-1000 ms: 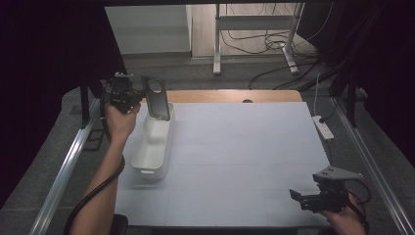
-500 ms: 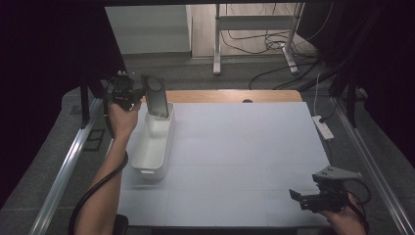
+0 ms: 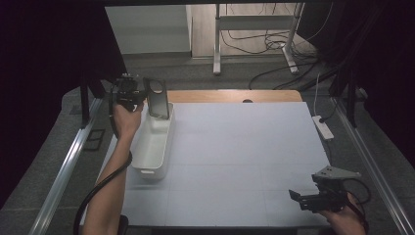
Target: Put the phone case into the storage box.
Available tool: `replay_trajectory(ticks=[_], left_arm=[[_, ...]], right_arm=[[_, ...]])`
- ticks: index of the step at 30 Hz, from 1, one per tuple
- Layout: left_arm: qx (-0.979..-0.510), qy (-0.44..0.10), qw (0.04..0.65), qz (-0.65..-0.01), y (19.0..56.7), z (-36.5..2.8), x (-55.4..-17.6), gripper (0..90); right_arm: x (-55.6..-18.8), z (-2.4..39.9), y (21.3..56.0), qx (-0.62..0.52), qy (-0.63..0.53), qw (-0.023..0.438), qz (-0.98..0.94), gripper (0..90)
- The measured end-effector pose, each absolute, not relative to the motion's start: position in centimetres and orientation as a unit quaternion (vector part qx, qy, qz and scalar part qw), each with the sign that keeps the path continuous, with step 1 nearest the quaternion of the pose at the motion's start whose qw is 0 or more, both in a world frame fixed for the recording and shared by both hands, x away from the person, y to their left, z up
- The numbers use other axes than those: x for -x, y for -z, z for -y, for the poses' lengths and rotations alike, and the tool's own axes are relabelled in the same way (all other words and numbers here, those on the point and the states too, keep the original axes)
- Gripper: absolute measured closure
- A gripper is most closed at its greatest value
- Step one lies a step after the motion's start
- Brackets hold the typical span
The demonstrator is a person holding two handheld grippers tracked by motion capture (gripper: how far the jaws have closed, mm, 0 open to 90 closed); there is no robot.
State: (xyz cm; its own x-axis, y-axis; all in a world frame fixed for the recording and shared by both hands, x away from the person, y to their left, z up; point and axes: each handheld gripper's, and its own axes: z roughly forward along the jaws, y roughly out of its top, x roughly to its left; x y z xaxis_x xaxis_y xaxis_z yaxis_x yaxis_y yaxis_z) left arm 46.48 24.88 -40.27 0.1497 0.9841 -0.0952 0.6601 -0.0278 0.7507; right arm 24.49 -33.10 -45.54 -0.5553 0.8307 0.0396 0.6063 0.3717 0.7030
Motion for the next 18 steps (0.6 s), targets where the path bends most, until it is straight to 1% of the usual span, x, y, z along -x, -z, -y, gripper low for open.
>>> replay_trajectory(ticks=[18], left_arm=[[-0.675,-0.222,0.332,-0.621,42.4,-25.1,-47.2,88.9]], right_arm=[[-24.6,33.2,45.6,-0.448,-0.343,0.162,-0.810,0.5]])
